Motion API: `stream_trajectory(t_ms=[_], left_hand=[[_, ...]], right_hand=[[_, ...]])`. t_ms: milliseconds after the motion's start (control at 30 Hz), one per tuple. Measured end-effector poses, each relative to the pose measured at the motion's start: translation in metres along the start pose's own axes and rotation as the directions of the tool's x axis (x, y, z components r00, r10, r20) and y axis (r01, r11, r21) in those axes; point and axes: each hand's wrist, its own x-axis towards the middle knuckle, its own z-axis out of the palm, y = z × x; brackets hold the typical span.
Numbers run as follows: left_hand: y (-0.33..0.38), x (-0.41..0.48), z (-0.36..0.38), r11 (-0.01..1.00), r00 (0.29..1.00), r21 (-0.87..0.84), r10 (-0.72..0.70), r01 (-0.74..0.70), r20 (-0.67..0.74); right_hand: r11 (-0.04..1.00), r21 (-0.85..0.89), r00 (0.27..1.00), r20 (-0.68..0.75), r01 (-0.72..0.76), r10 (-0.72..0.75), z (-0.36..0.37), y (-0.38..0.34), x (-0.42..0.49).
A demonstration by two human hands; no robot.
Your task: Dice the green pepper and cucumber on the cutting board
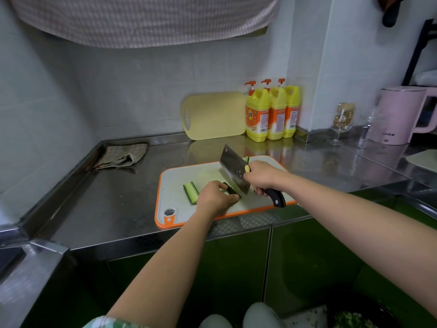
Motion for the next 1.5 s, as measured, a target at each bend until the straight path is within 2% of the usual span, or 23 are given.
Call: stream_trajectory(t_ms=[167,400,1133,1500], left_hand=[[0.001,-0.003,0.004,0.997,0.998,0.066,0.033,-0.030,-0.047],[0.006,-0.004,0.006,0.990,0.996,0.138,0.016,-0.004,-0.088],[0.006,0.008,0.003,0.999,0.999,0.024,-0.046,0.046,-0.029],[0.006,0.008,0.002,0.998,0.998,-0.018,-0.061,0.060,-0.015]], right_hand=[[0.995,-0.099,0.998,0.065,0.016,-0.009,0.002,-0.004,-0.017],[0.985,-0.170,0.998,0.065,0.007,0.004,0.005,-0.005,-0.022],[0.982,-0.191,0.986,0.164,0.006,0.025,-0.001,-0.013,-0.015],[0.989,-0.145,0.991,0.136,0.036,-0.016,0.008,-0.008,-0.019]])
